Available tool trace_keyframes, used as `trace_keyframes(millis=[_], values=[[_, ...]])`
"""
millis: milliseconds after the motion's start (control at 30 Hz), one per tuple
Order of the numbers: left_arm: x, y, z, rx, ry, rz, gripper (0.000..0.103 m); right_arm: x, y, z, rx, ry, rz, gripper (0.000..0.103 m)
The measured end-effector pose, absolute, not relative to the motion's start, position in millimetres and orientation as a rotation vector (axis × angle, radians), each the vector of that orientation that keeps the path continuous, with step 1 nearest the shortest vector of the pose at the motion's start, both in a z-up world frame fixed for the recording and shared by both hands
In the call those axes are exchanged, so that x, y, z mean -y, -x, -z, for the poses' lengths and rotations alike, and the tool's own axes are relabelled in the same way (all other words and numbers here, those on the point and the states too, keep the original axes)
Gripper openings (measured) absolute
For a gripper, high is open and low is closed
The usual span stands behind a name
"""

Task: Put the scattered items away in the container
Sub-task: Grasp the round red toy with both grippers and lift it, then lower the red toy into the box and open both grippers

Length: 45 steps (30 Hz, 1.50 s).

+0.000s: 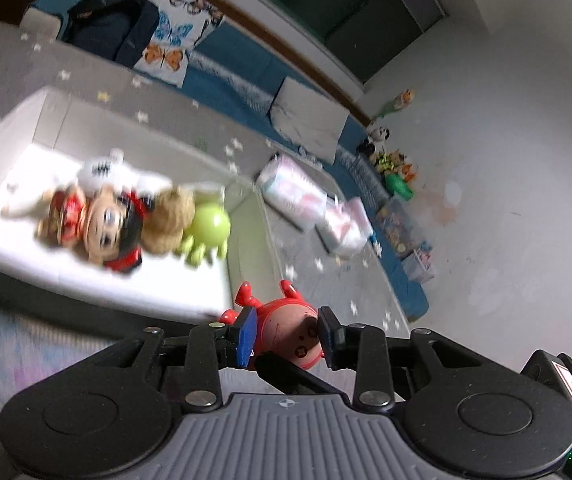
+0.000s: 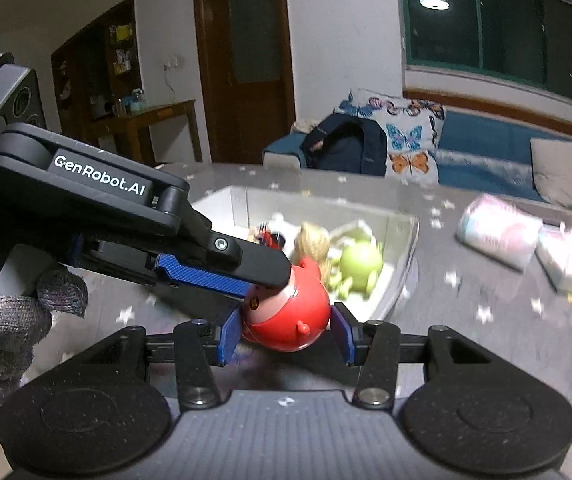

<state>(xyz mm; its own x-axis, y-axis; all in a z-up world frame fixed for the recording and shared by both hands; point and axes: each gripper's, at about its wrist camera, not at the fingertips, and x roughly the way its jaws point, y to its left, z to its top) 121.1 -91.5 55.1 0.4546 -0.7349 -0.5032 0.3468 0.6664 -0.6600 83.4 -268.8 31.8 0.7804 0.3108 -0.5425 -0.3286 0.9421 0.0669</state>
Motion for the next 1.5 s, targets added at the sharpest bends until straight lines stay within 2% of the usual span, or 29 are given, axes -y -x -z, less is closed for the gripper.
trace_keyframes(millis=[333,900,1500], values=[[93,-173,-39,-0.923,0.538,0.62,0.036,268,-152,-26,-0.696,0.022,-0.402,0.048],[94,-210,-3,-1.041,0.552,0.545,0.036,260,-205,5,-0.902,0.059,-0.46,0.048],[89,-214,0,-1.036,0.548,0.523,0.036,247,-220,10,-0.932,0.13,-0.463,0.049]])
